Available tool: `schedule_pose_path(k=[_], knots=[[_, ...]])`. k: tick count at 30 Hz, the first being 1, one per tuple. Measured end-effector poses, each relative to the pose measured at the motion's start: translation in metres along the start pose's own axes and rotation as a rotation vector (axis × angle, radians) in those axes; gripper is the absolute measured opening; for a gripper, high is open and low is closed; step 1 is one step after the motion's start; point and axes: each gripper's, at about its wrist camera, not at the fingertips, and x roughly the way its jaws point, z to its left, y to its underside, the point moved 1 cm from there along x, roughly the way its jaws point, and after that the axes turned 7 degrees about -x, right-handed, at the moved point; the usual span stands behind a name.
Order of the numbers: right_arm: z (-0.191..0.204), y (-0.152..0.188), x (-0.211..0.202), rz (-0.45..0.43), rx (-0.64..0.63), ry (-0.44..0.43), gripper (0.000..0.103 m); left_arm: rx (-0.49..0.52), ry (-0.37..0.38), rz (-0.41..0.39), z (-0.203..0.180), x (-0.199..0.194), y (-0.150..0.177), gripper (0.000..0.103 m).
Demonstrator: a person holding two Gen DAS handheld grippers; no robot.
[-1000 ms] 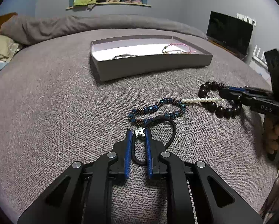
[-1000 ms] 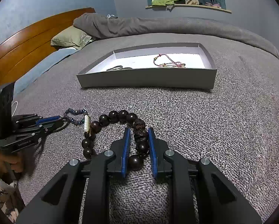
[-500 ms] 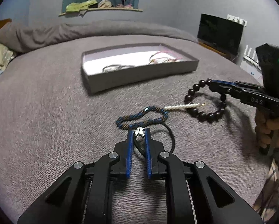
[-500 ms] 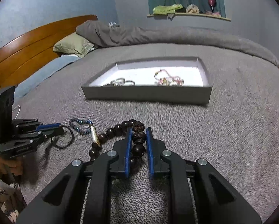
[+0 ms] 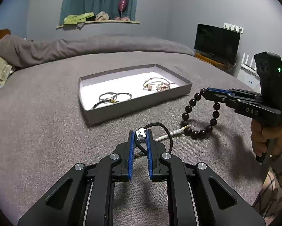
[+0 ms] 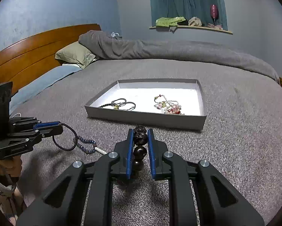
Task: Organize jewelry
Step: 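Carry the hair tie with left while right carries the wooden bead bracelet to the tray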
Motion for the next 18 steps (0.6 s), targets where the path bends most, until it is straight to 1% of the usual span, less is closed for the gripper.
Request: schedule_pose_path(k=[10,18], knots=[[-0.002,-0.014,-0.006,-0.029,-0.016,0.008,0.015,-0.014,-0.010,-0.020,0.005,0.003,-0.009,0.013],[-0.008,-0.035,-0.006,-0.054,-0.033,0.030,0.015,-0.010,-0.029,-0.043,0.012,0.010,-0.035,0.013]])
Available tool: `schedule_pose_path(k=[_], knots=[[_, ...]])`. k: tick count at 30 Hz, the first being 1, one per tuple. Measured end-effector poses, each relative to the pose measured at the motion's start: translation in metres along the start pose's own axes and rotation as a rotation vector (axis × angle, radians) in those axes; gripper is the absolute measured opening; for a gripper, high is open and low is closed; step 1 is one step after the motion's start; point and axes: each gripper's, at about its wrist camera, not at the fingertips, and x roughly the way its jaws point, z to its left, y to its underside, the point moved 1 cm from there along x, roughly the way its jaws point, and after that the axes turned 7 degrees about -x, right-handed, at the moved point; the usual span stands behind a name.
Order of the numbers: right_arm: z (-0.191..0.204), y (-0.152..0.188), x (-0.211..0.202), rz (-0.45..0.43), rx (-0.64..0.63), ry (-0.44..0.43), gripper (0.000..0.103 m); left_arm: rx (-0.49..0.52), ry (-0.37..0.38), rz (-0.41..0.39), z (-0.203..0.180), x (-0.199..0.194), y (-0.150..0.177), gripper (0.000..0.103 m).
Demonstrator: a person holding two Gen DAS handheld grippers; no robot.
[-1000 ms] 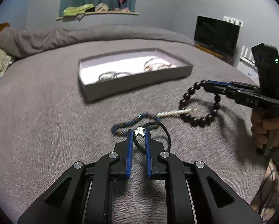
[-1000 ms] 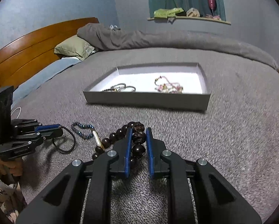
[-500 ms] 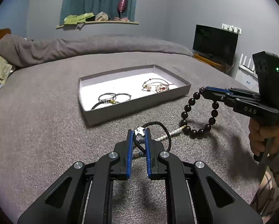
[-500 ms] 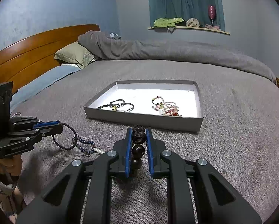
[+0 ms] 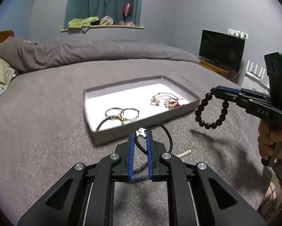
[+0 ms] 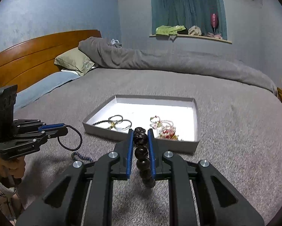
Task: Organize jewelry
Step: 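Carry the hair tie with left while right carries the wooden bead bracelet to the tray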
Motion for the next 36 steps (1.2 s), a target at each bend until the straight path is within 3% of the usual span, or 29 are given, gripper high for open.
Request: schedule_pose_path(k=[12,21,36], knots=[[-0.016,-0.042,0.019,-0.034,0.016,-0.008,0.015,0.002,-0.033,-0.018,0.008,0.026,-0.039,0.013],[-0.019,-0.063,0.056,-0.003,0.030,-0.015,0.015,-0.019,-0.041,-0.011,0.011,0.054,-0.056,0.013],[-0.038,-0.034,0.118,0.115,0.109,0.000,0.015,-0.084,-0.042,0.065,0.028,0.101,-0.048,0.013]])
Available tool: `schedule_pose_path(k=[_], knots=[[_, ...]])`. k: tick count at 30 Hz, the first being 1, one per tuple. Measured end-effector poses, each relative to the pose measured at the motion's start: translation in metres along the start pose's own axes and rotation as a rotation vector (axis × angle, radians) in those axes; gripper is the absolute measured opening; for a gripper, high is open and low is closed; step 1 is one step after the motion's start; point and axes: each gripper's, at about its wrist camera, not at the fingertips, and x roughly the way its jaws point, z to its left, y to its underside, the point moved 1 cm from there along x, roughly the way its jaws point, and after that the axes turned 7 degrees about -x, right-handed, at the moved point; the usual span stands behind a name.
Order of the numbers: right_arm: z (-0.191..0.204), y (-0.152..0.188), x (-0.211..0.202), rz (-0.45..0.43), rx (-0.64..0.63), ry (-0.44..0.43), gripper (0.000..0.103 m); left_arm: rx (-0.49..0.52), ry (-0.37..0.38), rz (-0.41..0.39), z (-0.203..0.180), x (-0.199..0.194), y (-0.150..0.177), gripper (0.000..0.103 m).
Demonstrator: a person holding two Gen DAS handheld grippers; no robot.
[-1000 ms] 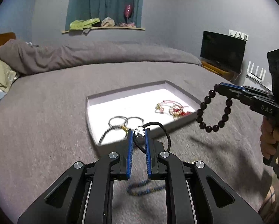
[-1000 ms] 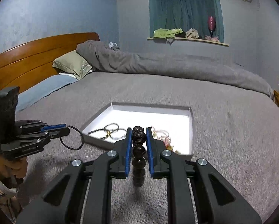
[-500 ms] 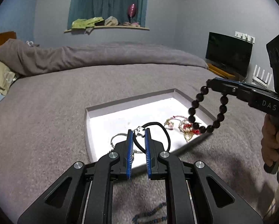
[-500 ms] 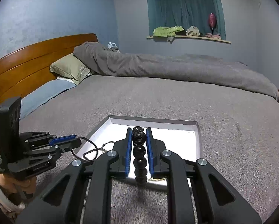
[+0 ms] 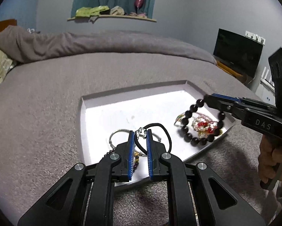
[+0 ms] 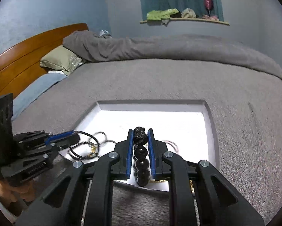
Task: Organize jewelry
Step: 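Carry the hair tie with left while right carries the wooden bead bracelet to the tray, then open both grippers over the tray to drop the hair tie and bead bracelet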
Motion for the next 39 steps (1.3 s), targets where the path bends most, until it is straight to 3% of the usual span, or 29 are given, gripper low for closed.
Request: schedule_pose_path(k=[15,24,25,27,29,32,39], knots=[[-0.031,0.021,0.021,0.073,0.028,0.091,0.015,-0.021,-0.046,0.065,0.013,0.034,0.000,0.013],[-0.036,0.024,0.022,0.074,0.029,0.114,0.017,-0.024,-0.058,0.054,0.015,0.032,0.001,0.043],[-0.035,0.024,0.022,0.073,0.026,0.115,0.020,-0.021,-0.056,0.051,0.015,0.031,0.002,0.051],[-0.035,0.024,0.019,0.063,0.022,0.120,0.036,-0.015,-0.055,0.040,0.013,0.028,0.002,0.066],[-0.034,0.024,0.015,0.048,0.019,0.119,0.040,-0.009,-0.051,0.022,0.010,0.023,0.002,0.078],[-0.033,0.024,0.009,0.027,0.011,0.119,0.044,-0.005,-0.057,0.000,0.009,0.015,0.003,0.087],[-0.025,0.024,-0.002,-0.015,-0.006,0.110,0.065,-0.001,-0.049,-0.033,0.005,0.001,0.005,0.093]])
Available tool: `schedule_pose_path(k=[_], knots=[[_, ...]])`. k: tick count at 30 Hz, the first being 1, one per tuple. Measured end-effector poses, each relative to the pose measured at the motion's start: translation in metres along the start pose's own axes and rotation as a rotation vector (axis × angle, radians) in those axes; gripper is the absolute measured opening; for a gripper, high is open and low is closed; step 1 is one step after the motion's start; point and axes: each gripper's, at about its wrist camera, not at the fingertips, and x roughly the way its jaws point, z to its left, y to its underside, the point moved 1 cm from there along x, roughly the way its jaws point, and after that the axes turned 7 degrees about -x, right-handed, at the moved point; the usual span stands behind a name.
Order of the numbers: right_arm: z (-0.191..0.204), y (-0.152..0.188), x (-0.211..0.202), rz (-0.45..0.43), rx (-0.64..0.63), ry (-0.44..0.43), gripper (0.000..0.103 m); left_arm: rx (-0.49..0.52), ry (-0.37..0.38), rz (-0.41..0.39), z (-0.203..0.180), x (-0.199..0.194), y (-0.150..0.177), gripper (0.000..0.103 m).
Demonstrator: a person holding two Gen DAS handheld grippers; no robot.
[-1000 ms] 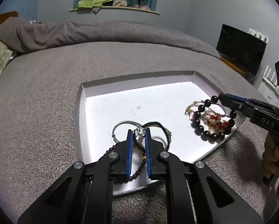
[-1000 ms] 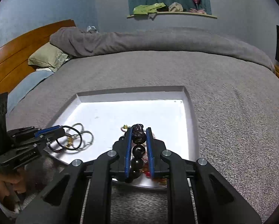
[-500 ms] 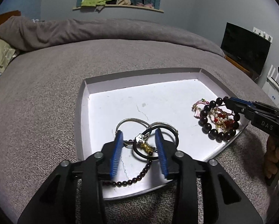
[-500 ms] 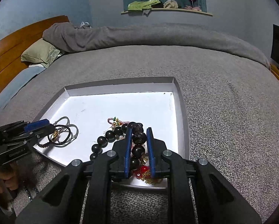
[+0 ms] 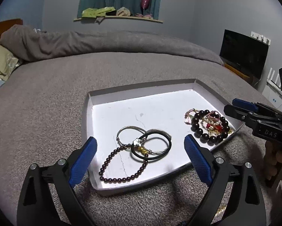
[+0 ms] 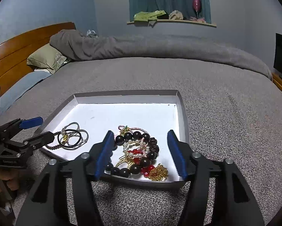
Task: Organize jewelry
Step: 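Open both grippers over the tray to drop the hair tie and bead bracelet, then withdraw both grippers from the tray toward the blue and pearl bracelets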
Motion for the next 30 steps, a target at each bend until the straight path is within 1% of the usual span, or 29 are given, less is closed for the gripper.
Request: schedule_pose_path(k=[5,10,11,16,21,30], knots=[[0.004,0.005,-0.010,-0.035,-0.003,-0.001,0.082,0.011,0.006,-0.025,-0.004,-0.009,0.004,0.095],[0.005,0.013,-0.019,-0.059,-0.002,-0.008,0.092,0.023,0.006,-0.055,-0.010,-0.019,0.010,0.097],[0.005,0.015,-0.021,-0.063,0.001,-0.009,0.096,0.024,0.006,-0.059,-0.010,-0.020,0.011,0.097],[0.003,0.023,-0.031,-0.074,0.014,-0.007,0.098,0.038,0.005,-0.080,-0.014,-0.031,0.018,0.097],[0.004,0.034,-0.038,-0.072,0.016,-0.014,0.098,0.031,0.019,-0.082,-0.014,-0.042,0.028,0.097],[0.007,0.052,-0.053,-0.073,0.034,-0.028,0.098,0.008,0.009,-0.067,-0.003,-0.053,0.050,0.097]])
